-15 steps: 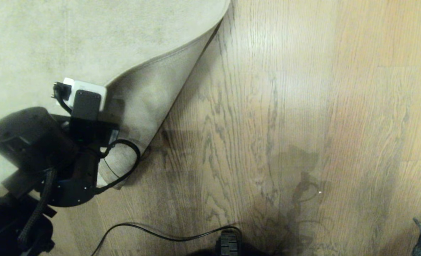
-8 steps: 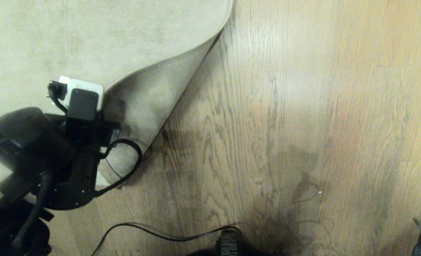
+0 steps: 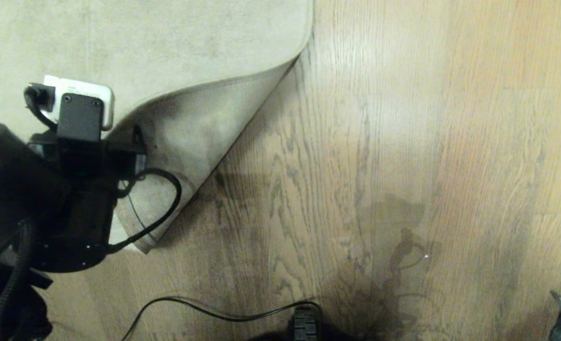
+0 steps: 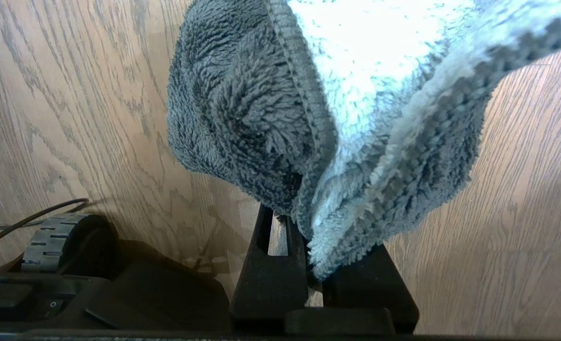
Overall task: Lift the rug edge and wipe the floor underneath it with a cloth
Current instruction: Lay down the carpet
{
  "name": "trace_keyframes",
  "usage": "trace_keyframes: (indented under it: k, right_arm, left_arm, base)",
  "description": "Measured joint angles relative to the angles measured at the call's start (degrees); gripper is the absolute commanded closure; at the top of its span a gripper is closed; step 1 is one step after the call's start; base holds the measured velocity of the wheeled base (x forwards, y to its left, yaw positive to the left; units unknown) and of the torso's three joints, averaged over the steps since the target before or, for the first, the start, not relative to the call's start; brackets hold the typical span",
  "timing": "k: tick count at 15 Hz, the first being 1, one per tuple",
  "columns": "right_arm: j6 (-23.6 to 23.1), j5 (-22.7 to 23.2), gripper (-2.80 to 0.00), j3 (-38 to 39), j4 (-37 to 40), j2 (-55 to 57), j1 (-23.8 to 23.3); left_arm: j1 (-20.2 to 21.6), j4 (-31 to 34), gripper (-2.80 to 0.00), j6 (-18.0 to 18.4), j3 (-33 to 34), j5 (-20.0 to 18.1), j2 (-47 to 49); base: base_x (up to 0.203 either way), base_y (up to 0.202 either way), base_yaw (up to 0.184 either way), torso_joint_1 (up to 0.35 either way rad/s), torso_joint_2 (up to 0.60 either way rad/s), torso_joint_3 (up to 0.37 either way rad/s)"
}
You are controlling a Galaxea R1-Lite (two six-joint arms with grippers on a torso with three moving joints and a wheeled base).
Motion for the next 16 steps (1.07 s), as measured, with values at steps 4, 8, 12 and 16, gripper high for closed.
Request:
trace_keyframes:
  k: [4,8,12,16]
  right_arm:
    - [-0.02,0.00,0.00,0.00,-0.02,0.00,0.00]
    - [-0.01,0.00,0.00,0.00,-0.01,0.00,0.00]
    - [-0.02,0.02,0.00,0.00,-0.02,0.00,0.00]
    - [-0.02,-0.01,0.00,0.00,0.00,0.00,0.00]
  left_arm:
    - [-0.32,-0.12,-2.80,0.17,-0.30,-1.19,-3.36]
    - [-0.84,-1.13,-2.80,1.75,-0.18,-3.59,-6.20]
    - [-2.06,-2.36,-2.80,2.73,1.56,-3.85,-7.63]
    - [-4.26,-2.22,-2.80,2.74,2.16,-3.79,-8.05]
  base:
    - [0.000,0.000,0.000,0.000,0.00,0.000]
    - [0.000,0.000,0.000,0.000,0.00,0.000]
    - [0.000,0.000,0.000,0.000,0.00,0.000]
    - [0.000,0.000,0.000,0.000,0.00,0.000]
